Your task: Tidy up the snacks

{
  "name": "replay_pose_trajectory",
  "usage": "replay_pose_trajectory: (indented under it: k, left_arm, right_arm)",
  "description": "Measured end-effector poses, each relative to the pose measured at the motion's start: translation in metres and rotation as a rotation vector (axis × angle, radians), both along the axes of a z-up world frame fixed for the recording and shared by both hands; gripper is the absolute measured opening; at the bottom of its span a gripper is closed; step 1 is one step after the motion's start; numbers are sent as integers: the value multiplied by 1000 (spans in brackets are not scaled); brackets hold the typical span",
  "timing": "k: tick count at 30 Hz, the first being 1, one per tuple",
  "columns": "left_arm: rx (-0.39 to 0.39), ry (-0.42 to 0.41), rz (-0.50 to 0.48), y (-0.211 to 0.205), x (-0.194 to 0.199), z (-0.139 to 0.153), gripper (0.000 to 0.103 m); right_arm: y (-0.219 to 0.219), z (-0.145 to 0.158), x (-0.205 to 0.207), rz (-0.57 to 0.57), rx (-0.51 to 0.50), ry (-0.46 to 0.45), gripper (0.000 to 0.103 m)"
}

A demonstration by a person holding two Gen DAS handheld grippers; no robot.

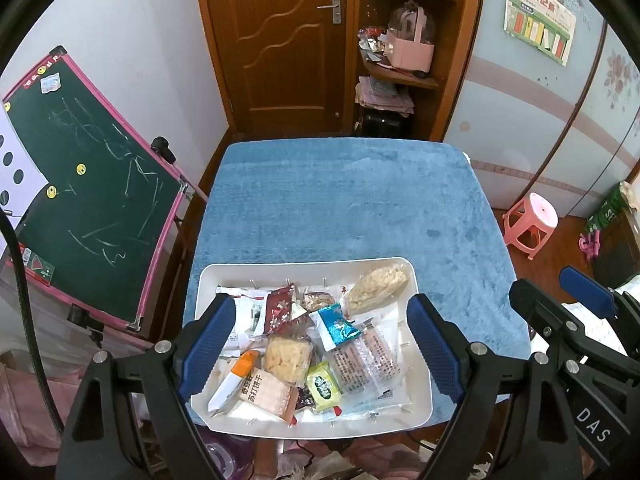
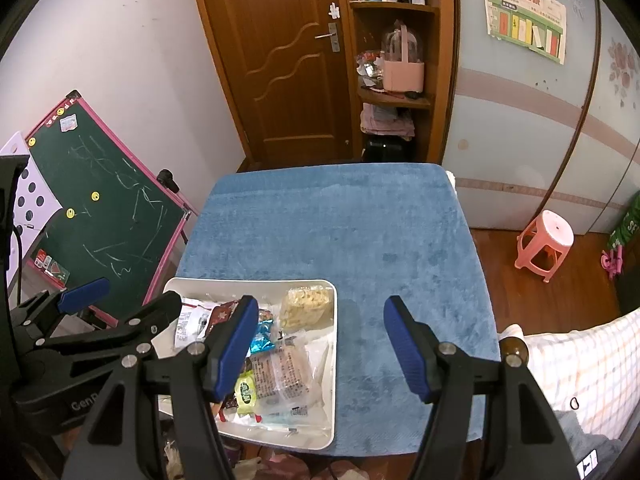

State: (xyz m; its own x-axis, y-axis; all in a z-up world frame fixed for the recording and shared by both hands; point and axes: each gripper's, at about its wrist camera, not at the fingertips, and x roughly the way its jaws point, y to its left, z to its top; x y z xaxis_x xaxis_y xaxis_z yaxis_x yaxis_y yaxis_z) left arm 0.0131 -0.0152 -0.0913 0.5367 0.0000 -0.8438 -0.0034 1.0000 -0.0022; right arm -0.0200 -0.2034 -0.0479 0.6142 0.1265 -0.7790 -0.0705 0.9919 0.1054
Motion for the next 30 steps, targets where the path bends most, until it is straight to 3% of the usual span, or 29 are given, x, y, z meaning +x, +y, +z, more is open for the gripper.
replay_pose_trajectory:
  k: [30]
  left_arm:
    - [0,6,-1,0,2,-1,87]
  right_arm:
    - [0,-3,1,-3,6,11,66]
